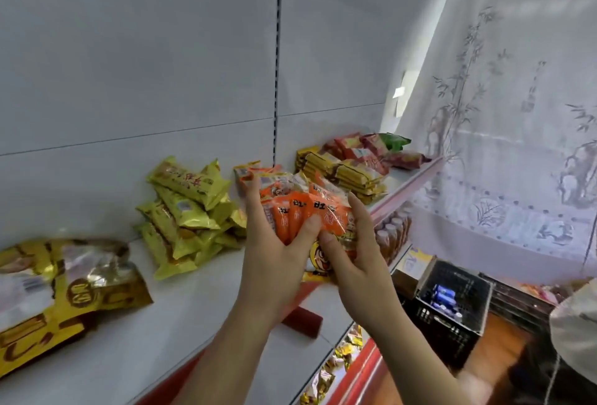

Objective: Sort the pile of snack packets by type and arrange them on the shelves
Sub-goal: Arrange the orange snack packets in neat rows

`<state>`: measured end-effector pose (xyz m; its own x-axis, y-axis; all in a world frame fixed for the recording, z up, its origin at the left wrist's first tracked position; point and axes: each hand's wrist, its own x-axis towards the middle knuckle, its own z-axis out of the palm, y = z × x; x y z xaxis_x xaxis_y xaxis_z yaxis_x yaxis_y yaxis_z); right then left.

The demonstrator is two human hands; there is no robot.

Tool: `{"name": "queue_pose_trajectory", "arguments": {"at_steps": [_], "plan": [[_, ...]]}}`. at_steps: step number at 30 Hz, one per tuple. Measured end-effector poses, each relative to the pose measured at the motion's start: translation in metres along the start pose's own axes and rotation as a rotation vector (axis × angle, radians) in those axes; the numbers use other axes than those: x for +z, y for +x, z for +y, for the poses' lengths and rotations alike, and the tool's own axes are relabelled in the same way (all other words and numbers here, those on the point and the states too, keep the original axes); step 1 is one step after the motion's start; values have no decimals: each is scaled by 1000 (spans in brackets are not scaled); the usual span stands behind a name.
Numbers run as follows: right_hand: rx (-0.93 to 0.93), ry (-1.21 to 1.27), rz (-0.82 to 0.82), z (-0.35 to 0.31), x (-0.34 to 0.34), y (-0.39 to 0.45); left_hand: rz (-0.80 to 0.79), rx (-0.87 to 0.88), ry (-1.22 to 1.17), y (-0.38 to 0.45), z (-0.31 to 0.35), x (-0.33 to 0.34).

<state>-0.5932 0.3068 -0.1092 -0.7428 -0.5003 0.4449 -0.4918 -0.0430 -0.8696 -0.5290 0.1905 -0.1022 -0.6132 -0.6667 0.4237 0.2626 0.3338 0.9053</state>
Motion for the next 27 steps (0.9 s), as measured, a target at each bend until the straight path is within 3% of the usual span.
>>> {"name": "queue_pose_trajectory", "arguments": {"at_steps": [9,13,15,19,21,27], "plan": [[-154,-184,-56,44,-13,193,227,-53,265,152,-19,51],[-161,-228,-194,74,-2,270,319,-135,453,211,-44,58],[-165,-374,-355,94,5,299,358,-165,593,226,-61,61],[-160,-797,-682,129,11,328,350,-387,1144,232,-80,70],[-205,-806,-713,137,14,333,362,-487,1212,233,-81,70],[-305,-762,-692,150,16,337,391,-563,1336,234,-78,76]]}}
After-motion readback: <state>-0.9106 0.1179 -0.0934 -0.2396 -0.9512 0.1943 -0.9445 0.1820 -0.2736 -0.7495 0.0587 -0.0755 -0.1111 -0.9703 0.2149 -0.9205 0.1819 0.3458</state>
